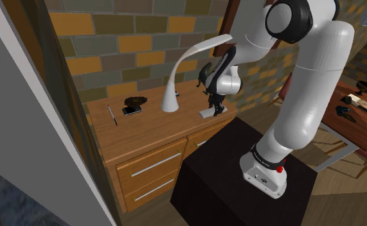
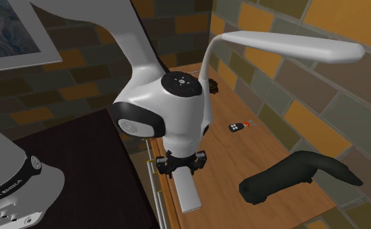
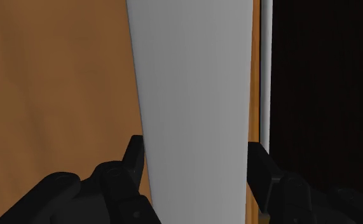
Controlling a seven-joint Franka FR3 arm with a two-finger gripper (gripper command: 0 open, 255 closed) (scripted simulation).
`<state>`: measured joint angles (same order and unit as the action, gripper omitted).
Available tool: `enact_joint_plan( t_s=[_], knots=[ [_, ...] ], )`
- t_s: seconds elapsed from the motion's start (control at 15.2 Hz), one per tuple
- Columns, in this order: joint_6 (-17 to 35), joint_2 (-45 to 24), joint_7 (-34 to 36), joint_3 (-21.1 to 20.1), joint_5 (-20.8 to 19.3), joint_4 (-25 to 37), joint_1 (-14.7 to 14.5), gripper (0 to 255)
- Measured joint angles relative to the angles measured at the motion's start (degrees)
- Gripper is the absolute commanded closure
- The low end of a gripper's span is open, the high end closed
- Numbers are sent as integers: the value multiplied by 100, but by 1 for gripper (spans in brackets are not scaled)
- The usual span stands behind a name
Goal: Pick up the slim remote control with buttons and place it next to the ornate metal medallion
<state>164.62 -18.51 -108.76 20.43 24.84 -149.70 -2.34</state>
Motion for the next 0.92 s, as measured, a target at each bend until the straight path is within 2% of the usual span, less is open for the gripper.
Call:
enact_joint_plan(
  t_s=[0.59, 0.92],
  knots=[
    [-647, 948, 939, 959, -1262, -219, -688, 255],
    [-1035, 1478, 1463, 1271, -2019, -267, -829, 255]
  ],
)
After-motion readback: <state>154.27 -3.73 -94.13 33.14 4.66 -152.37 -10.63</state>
